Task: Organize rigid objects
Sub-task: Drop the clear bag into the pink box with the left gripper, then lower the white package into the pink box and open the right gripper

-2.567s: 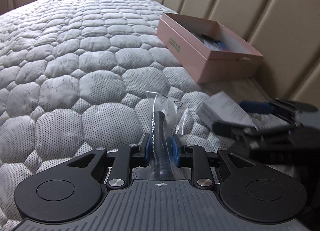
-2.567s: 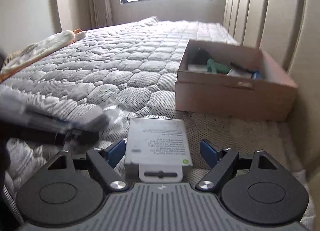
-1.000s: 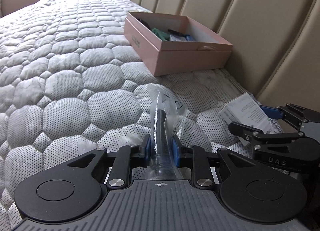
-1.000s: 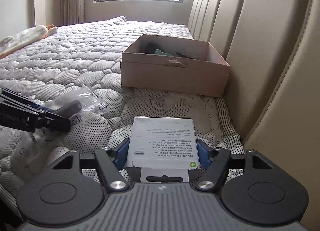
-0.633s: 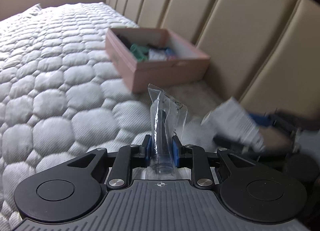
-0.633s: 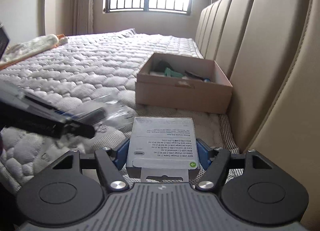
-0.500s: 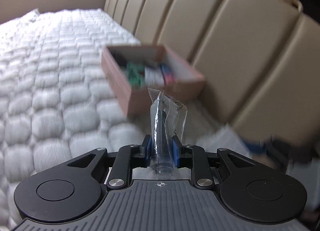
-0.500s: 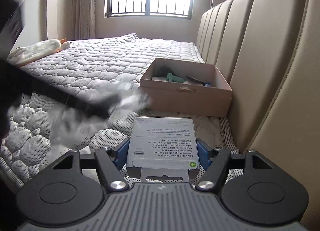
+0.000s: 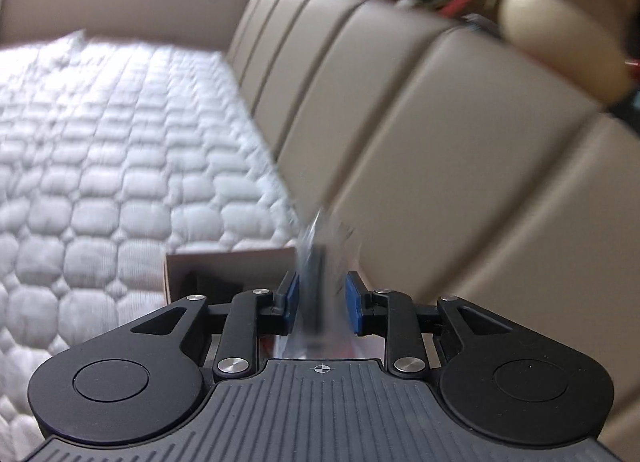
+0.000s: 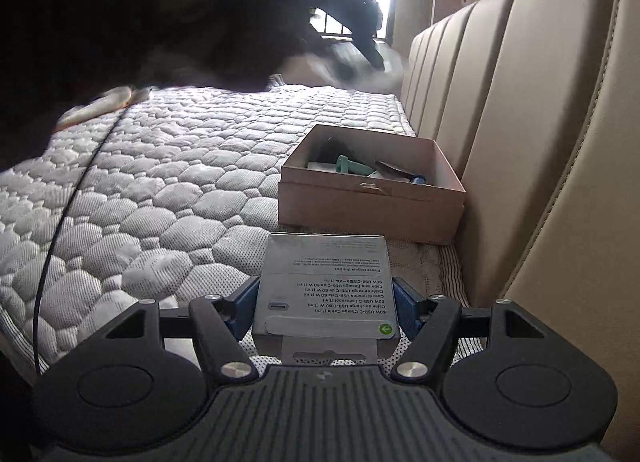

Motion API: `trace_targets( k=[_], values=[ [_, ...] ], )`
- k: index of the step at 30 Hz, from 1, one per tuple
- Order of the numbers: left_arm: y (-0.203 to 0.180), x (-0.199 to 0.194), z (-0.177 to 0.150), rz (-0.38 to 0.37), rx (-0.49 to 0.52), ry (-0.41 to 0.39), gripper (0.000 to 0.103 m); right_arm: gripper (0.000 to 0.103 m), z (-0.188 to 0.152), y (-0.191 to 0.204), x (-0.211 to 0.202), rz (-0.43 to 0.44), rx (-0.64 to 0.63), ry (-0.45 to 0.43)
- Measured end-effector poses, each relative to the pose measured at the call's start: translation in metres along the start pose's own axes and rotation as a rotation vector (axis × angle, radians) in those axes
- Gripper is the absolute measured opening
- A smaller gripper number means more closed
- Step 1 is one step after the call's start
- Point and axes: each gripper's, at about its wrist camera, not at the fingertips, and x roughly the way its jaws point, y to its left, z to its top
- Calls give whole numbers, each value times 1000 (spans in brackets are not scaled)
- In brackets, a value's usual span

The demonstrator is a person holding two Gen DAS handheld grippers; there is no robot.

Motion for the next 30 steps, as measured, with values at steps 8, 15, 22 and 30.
trace_targets(
  k=[8,15,22,30],
  values=[
    [14,-25,-33,18,66,-28,28,69,-9,-9,15,-14,13,50],
    [31,-75,-111,234,198,-8,28,69,27,-26,18,-21,30,24],
    [40,-85,-139,242,184,33,28,71,149,-49,52,-92,133,-151],
    [44,-87,-148,210,139,16,28,90,157,-67,95,-121,224,-48]
  ],
)
